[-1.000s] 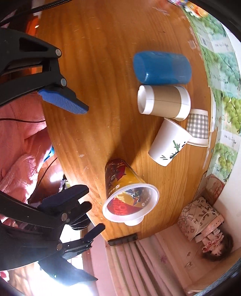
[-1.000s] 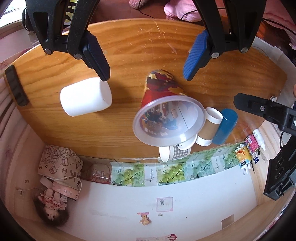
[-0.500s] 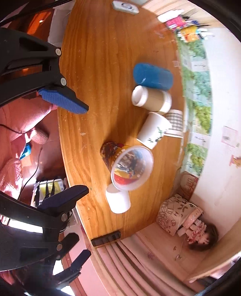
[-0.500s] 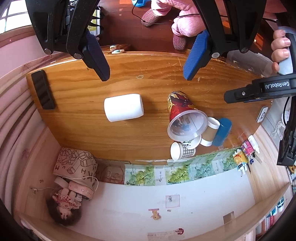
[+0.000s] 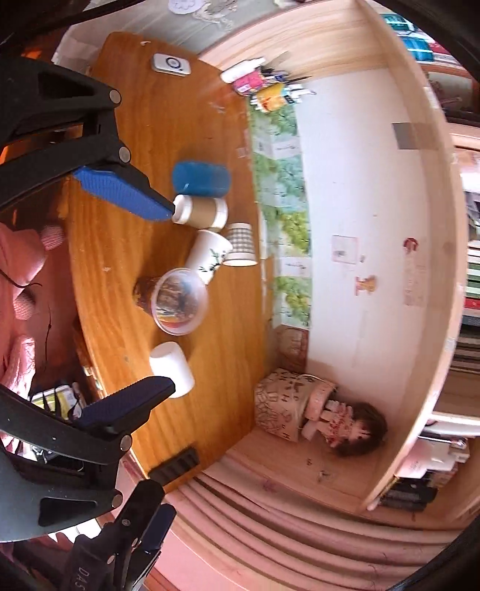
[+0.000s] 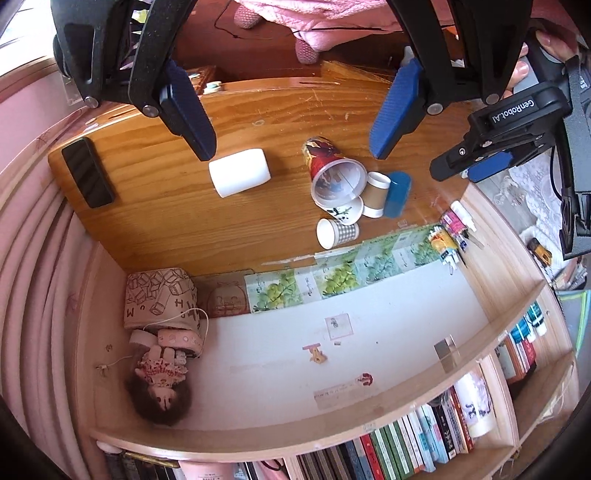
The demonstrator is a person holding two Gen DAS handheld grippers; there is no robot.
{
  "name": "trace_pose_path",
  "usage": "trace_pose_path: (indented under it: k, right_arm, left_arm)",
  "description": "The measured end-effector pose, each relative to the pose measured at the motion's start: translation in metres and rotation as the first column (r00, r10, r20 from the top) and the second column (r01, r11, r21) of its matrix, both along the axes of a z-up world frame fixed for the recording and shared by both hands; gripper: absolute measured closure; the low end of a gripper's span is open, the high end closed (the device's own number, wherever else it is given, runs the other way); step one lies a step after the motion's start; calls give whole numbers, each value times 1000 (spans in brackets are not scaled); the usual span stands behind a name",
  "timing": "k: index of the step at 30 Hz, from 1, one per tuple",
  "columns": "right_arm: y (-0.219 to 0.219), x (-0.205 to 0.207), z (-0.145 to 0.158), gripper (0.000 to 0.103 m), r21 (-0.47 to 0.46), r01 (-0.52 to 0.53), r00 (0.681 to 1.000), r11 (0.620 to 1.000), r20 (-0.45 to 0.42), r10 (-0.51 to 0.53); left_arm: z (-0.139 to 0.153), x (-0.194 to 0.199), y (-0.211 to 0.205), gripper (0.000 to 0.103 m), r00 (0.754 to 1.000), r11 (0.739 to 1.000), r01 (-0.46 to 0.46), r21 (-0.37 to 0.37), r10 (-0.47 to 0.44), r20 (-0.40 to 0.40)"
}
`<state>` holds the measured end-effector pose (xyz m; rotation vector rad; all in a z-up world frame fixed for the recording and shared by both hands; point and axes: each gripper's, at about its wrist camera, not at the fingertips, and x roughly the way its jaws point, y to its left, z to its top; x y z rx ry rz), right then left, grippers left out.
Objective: Flip cup upright
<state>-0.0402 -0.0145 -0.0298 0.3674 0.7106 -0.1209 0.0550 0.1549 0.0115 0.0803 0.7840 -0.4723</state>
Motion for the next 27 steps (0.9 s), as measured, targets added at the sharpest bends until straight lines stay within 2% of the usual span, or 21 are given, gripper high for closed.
trace_pose_path:
  k: [3, 7, 8, 9, 10, 11, 12, 15, 19, 23, 27]
  right_arm:
    - [0, -7, 9, 18, 18, 0, 999, 1000, 51, -1]
    - [1, -15, 22, 17, -3, 17, 993, 1000, 120, -16]
    - [2, -17, 25, 14, -22, 23, 991, 999, 134, -19]
    - [3, -19, 28, 4, -42, 30, 988, 999, 151, -23]
    - [4, -21, 31, 0, -54, 35, 985, 998, 169, -25]
    - [5, -24, 34, 0, -64, 38, 982, 997, 189, -26]
    - [6, -26, 36, 0, -74, 42, 979, 996, 202, -26]
    - [10, -33, 41, 0, -121, 57, 967, 991, 252, -25]
    - [12, -43, 48, 0, -168, 96, 947, 981, 320, -38]
    - [8, -48, 53, 0, -168, 147, 921, 975, 384, -72]
    - [6, -43, 54, 0, -166, 137, 923, 976, 379, -65]
  left_arm:
    - [15, -9, -5, 12, 995, 1000, -3, 0, 3, 104]
    - [31, -22, -2, 12, 979, 998, -27, -56, 38, 200]
    - [34, -25, -2, 12, 973, 997, -45, -56, 56, 226]
    - [36, -28, -2, 11, 967, 997, -58, -55, 70, 244]
    - [38, -30, -2, 11, 960, 996, -77, -54, 89, 267]
    - [41, -33, -2, 3, 952, 995, -86, -58, 99, 289]
    - [42, -37, -2, 0, 947, 994, -92, -63, 107, 303]
    - [48, -47, -2, 0, 920, 989, -129, -76, 147, 364]
    - [51, -51, -1, 0, 893, 979, -194, -70, 205, 400]
    - [51, -55, 2, 0, 869, 969, -235, -78, 245, 430]
    - [52, -57, 2, 0, 860, 966, -248, -73, 254, 443]
